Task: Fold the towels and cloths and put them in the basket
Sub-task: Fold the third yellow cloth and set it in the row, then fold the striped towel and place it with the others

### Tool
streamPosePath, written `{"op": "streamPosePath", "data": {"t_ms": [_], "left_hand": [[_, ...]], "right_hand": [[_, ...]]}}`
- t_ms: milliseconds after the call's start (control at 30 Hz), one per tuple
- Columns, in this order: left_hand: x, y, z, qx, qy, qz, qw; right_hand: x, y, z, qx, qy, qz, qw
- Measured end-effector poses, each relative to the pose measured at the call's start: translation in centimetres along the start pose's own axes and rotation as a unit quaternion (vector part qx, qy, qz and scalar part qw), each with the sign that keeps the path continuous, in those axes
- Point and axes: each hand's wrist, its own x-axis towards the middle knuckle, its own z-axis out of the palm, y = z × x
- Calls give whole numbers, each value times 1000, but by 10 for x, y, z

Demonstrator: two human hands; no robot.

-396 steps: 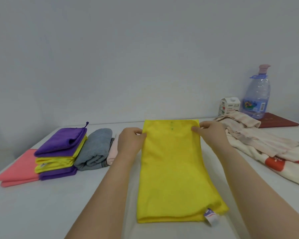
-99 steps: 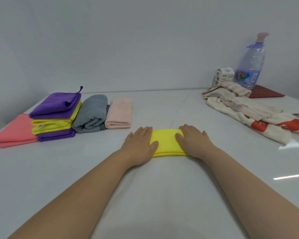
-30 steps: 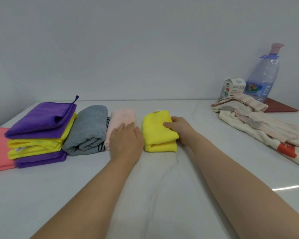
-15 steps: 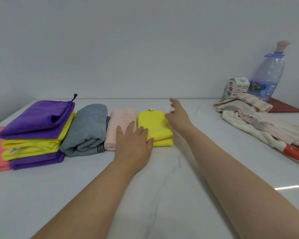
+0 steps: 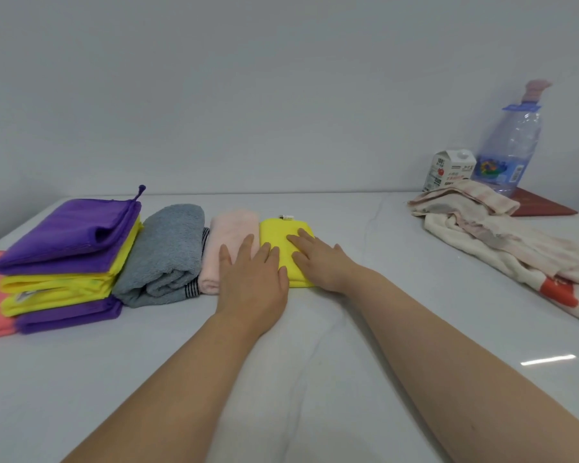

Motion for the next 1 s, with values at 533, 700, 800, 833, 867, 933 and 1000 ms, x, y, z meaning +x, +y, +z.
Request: {"op": "streamPosePath", "data": {"t_ms": [533, 700, 800, 833, 867, 933, 1000], "left_hand": [[-4, 4, -1, 10, 6, 6, 1000], [-16, 19, -6, -9, 54, 38, 998], [-27, 38, -9, -26, 35, 34, 998], [-29, 45, -10, -37, 30, 32, 998], [-33, 55, -12, -51, 25, 32, 998], [-37, 71, -15, -77, 20, 31, 996], [-41, 90, -16, -95, 18, 32, 995]], "right_hand": [[-26, 5, 8, 58, 150, 44, 986], [-61, 11, 6, 68, 203, 66, 975], [-83, 17, 3, 60, 239, 80, 966], [-91, 19, 1, 56, 248, 86, 963], [-100, 24, -1, 50, 257, 93, 961], [-116, 33, -5, 34, 271, 104, 956], [-132, 47, -10, 23, 276, 121, 953]]}}
